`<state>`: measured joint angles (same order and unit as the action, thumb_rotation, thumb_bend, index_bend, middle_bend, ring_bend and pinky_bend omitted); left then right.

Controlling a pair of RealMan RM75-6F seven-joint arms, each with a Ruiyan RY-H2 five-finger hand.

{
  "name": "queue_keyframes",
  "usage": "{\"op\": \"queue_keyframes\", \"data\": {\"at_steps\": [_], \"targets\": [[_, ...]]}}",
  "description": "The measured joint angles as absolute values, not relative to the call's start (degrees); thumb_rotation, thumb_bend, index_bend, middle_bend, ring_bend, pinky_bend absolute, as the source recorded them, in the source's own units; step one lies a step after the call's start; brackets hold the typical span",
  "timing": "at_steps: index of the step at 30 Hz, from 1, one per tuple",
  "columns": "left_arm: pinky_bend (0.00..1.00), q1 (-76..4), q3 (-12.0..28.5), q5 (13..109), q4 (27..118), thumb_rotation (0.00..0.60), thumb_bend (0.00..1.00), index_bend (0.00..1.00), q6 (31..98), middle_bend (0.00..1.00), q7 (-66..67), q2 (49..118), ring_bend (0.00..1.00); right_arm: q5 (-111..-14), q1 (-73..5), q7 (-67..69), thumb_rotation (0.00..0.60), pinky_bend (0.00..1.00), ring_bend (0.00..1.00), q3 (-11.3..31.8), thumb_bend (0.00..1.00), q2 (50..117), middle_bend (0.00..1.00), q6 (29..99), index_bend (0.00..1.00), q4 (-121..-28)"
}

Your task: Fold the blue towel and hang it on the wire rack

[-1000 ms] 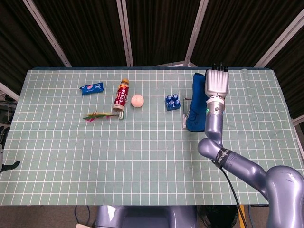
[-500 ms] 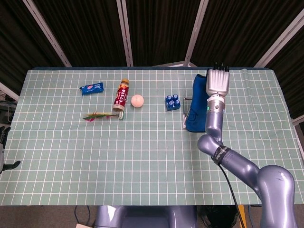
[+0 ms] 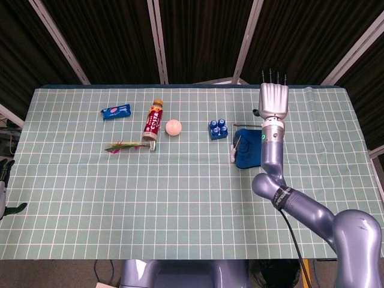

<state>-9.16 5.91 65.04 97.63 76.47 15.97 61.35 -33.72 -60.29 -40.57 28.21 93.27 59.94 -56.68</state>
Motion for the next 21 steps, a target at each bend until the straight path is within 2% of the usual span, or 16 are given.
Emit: {"op": "queue_keyframes", "data": {"at_steps": [5,9,16,21], "targets": [[0.0,-8.8,5.6,67.6,97.7,0.6,0.0,0.0,77.9,0.0,14.7,61.1,0.0,-39.3,-55.7,-36.3,0.6,0.0,0.0,26.7,0.0,87.3,0.0,62.3,0.0,-67.9],[0.0,-8.2,5.3,71.0,97.6,0.6,0.0,0.0,79.9,0.0,13.3,61.2,0.0,-47.5,-49.9,-29.9,0.6,0.0,0.0,24.2,0.0,81.0,0.0,65.2,0.0,-78.8],[0.0,-7.0,4.2,77.1,97.4,0.6,0.0,0.0,83.6,0.0,10.7,61.3,0.0,-66.4,-35.7,-15.7,0.6,0.0,0.0,16.3,0.0,70.0,0.0,75.1,0.0,-93.4],[0.0,-6.3,3.4,79.3,97.7,0.6,0.0,0.0,85.0,0.0,10.4,61.3,0.0,-75.3,-26.4,-8.1,0.6,0.0,0.0,9.8,0.0,65.2,0.0,83.1,0.0,-98.5]]}}
